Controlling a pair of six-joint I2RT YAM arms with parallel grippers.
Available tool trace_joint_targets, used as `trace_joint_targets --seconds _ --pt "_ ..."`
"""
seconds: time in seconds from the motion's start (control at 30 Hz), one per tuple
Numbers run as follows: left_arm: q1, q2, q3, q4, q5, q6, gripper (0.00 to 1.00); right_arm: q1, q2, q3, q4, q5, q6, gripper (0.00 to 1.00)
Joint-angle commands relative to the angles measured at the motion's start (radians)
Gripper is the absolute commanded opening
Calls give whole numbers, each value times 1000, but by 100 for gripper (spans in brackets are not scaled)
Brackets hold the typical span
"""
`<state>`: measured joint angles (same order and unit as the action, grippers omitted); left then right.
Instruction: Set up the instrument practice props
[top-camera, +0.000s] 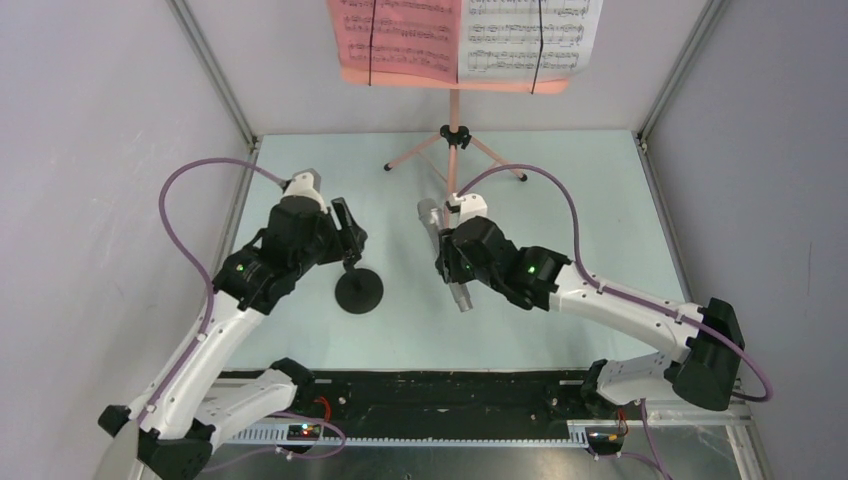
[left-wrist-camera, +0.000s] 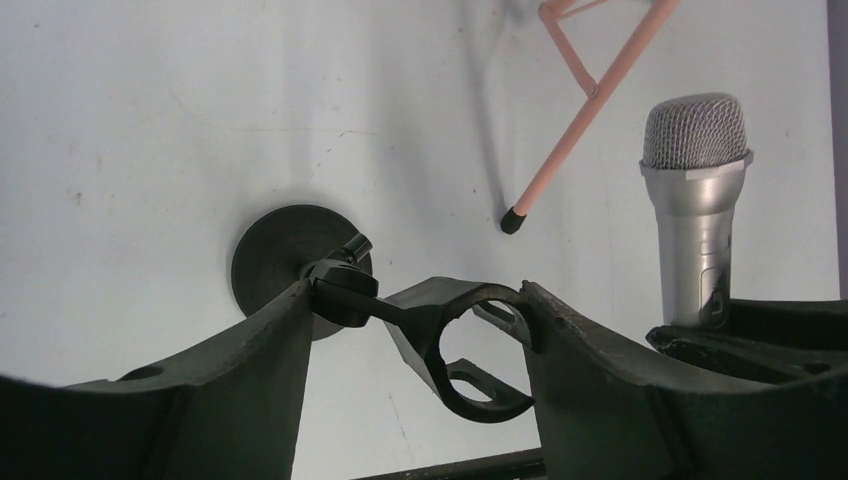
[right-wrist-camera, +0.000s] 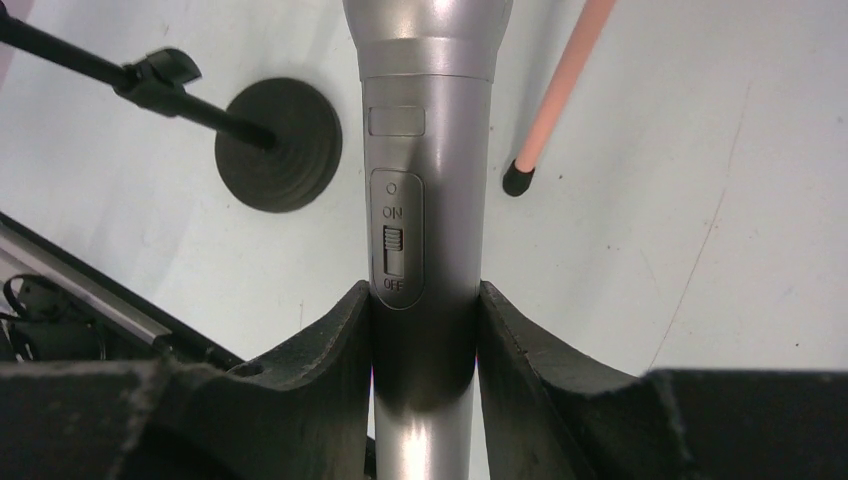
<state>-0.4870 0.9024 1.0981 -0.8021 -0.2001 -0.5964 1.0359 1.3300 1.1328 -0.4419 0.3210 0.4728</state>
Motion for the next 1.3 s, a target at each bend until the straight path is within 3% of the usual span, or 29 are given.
trace_joint_targets --seconds 0.0,0.23,0.33,0.63,0.8,0.97,1.13,1.27 --pt "-74 38 23 58 -10 -90 62 -28 -48 2 64 28 27 18" --pt "-77 49 54 68 -32 17 79 -49 -63 2 88 -21 58 13" --pt "-77 55 83 76 -48 60 97 -51 -63 2 111 -54 64 12" --pt "-77 46 211 80 -66 140 100 -64 -72 13 209 -183 62 16" --pt "-77 -40 277 81 -75 148 100 -97 -104 13 330 -321 78 15" --pt "-78 -72 347 114 154 141 100 -153 -151 14 516 -534 119 14" --pt "-76 -22 324 291 438 62 100 -187 -169 30 652 -745 149 15" --pt "-79 -2 291 464 477 61 100 -195 -162 36 693 -855 160 17"
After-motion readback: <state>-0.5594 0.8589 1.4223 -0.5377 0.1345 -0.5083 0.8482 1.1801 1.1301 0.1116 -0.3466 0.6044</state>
